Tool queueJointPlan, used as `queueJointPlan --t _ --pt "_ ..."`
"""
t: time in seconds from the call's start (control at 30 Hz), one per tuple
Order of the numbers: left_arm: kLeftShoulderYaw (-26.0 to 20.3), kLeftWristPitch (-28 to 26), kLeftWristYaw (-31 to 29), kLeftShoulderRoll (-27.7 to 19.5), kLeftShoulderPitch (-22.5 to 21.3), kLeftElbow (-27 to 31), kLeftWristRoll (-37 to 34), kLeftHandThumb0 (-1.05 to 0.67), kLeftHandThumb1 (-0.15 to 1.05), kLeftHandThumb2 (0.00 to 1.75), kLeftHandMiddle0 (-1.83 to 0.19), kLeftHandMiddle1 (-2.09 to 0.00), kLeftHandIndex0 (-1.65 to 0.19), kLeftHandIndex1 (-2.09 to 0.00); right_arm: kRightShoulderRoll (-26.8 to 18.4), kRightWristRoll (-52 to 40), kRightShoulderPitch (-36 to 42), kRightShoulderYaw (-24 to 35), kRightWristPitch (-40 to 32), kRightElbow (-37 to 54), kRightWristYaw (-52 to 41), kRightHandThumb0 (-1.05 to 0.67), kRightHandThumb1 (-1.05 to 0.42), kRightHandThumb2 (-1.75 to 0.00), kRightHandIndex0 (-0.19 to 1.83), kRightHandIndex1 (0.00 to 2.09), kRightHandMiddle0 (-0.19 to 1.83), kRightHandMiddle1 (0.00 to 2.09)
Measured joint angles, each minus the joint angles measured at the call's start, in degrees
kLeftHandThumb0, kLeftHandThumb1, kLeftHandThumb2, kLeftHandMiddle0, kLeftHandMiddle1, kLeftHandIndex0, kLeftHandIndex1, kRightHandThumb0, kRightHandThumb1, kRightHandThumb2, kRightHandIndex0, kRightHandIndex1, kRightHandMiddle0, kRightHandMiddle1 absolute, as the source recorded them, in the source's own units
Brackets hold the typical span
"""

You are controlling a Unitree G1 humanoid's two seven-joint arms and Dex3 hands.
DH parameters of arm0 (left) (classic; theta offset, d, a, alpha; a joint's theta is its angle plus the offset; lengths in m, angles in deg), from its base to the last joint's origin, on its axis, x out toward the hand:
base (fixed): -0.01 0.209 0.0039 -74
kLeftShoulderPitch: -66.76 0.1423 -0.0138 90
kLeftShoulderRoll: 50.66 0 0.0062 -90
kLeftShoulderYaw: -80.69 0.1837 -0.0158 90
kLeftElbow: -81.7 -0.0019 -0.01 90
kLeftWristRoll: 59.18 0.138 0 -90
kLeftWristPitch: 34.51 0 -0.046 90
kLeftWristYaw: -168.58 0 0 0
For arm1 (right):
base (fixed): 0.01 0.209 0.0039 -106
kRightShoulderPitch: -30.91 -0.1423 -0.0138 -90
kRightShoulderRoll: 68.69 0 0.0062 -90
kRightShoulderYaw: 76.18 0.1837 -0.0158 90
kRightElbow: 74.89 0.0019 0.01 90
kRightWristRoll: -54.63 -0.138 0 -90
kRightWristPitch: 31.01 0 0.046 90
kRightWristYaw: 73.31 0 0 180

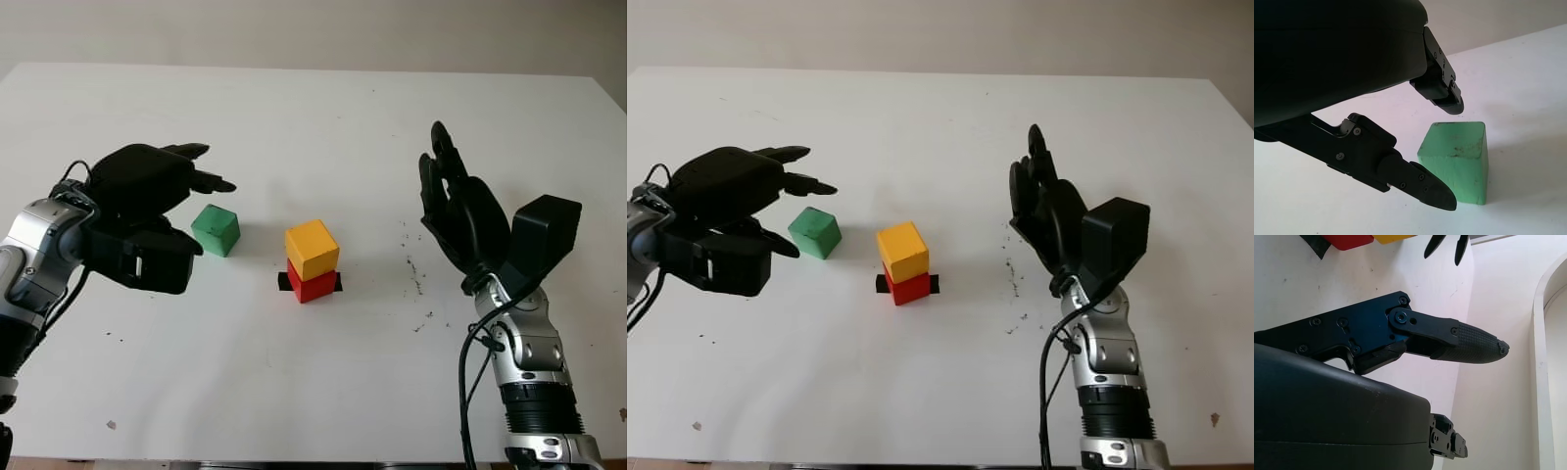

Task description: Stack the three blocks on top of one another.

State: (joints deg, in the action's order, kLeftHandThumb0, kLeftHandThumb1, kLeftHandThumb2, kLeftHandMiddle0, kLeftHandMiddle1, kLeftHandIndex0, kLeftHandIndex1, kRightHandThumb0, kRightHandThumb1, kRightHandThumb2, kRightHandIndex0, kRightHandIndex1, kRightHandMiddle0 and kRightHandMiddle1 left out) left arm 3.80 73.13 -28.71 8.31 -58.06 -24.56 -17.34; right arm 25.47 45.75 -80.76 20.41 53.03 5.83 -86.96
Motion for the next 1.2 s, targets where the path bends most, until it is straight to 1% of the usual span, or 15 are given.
queueJointPlan --t 0.3,0.43,0.57,0.6,0.63,0.7,0.8,0.9,1.07,1.2 --pt "0.9 2.5 2.6 0.1 0.3 -1.9 1.7 -0.55 0.82 0.05 -0.16 -0.06 -0.7 -0.18 0.0 0.0 0.2 0.0 0.0 0.2 -0.1 -0.79 -1.05 -0.65 -0.19 0.0 -0.19 0.0" --pt "1.0 3.0 2.5 0.1 0.3 -2.4 1.7 -0.56 0.83 0.06 -0.17 -0.06 -0.73 -0.2 -0.1 0.0 0.2 0.0 0.0 0.2 -0.2 -0.78 -1.05 -0.65 -0.19 0.0 -0.19 0.0" --pt "1.0 3.4 2.2 0.1 0.3 -2.6 1.7 -0.53 0.87 0.07 -0.21 -0.07 -0.79 -0.25 -0.1 0.0 0.2 0.0 0.0 0.2 -0.1 -0.78 -1.05 -0.64 -0.19 0.0 -0.19 0.0" --pt "1.0 3.8 2.2 0.1 0.3 -2.8 1.5 -0.49 0.91 0.06 -0.24 -0.06 -0.76 -0.4 0.0 0.0 0.2 0.0 0.0 0.2 -0.1 -0.78 -1.05 -0.63 -0.19 0.0 -0.19 0.0" --pt "1.0 4.4 2.3 0.1 0.3 -3.1 1.2 -0.46 0.93 0.06 -0.25 -0.06 -0.68 -0.61 0.0 -0.1 0.2 0.0 0.0 0.2 0.0 -0.78 -1.05 -0.63 -0.19 0.0 -0.19 0.0" --pt "1.0 5.3 2.3 0.1 0.3 -3.6 0.5 -0.41 0.96 0.06 -0.26 -0.06 -0.58 -0.87 0.0 -0.1 0.2 0.1 0.0 0.2 0.0 -0.78 -1.05 -0.63 -0.19 0.0 -0.19 0.0" --pt "0.9 6.6 2.3 0.1 0.3 -4.3 -1.7 -0.35 0.98 0.06 -0.29 -0.06 -0.51 -1.04 0.0 -0.2 0.2 0.1 0.0 0.2 0.0 -0.78 -1.05 -0.63 -0.19 0.0 -0.19 0.0" --pt "0.5 7.1 2.3 0.1 0.3 -5.0 -3.3 -0.35 0.99 0.05 -0.31 -0.06 -0.45 -1.13 0.0 -0.1 0.2 0.1 0.0 0.2 0.3 -0.77 -1.05 -0.62 -0.19 0.0 -0.19 0.0" --pt "-0.2 8.8 2.2 0.0 0.0 -5.6 -5.1 -0.35 0.98 0.05 -0.33 -0.06 -0.44 -1.15 0.0 -0.1 0.2 0.0 0.0 0.2 0.4 -0.76 -1.05 -0.61 -0.19 0.0 -0.19 0.0" --pt "-1.3 8.2 -2.6 -0.2 -1.8 -5.6 -9.2 -0.33 0.99 0.06 -0.33 -0.05 -0.43 -1.12 0.1 -0.1 0.2 0.0 0.0 0.2 0.4 -0.75 -1.05 -0.59 -0.19 0.0 -0.19 0.0"
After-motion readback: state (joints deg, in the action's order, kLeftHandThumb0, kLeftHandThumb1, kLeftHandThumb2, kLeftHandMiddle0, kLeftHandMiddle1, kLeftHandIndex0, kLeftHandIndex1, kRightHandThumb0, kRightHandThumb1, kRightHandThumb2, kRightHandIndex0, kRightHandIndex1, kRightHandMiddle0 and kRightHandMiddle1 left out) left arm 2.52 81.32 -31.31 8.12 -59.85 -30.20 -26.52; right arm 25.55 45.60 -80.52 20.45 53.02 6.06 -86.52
